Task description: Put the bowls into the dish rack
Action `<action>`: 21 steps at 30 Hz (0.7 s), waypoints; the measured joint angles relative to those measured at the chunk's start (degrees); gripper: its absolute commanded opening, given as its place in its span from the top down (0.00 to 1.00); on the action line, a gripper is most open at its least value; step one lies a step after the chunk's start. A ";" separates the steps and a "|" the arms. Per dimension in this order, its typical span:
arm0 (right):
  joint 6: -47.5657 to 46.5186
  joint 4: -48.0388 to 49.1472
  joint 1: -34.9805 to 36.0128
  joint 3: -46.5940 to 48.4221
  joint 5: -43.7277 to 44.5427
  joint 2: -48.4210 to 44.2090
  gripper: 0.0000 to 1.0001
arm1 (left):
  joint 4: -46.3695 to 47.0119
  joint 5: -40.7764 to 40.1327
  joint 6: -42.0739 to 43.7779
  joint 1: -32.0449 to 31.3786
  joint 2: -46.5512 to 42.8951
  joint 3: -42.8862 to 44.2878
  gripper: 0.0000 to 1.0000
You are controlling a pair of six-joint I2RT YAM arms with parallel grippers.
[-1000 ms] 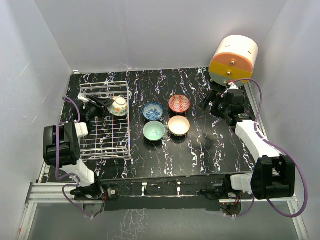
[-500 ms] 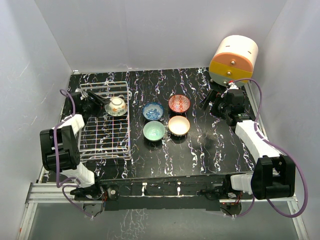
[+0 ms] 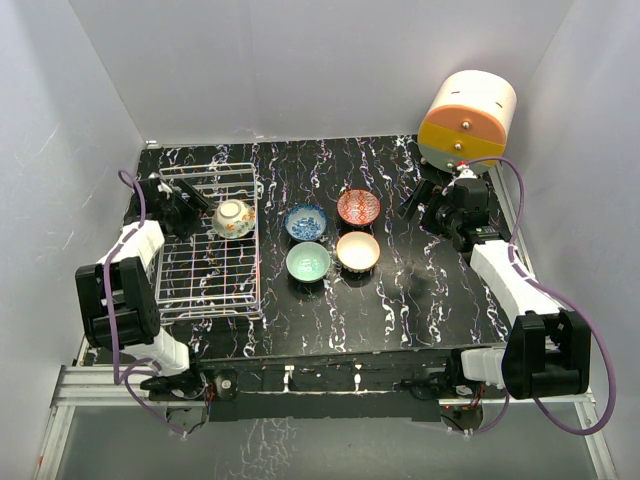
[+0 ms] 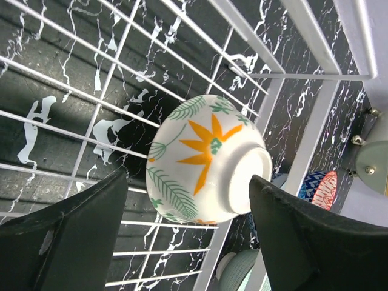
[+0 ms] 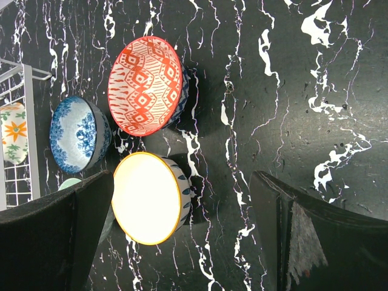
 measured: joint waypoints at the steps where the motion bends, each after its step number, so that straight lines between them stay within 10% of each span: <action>1: -0.02 0.00 0.00 0.00 0.00 0.00 0.02 | -1.16 -0.28 0.70 0.00 -0.52 0.59 0.18; 21: -0.04 0.37 0.00 -1.70 -0.46 0.50 0.02 | -21.22 -9.60 20.17 -12.07 6.95 24.24 0.16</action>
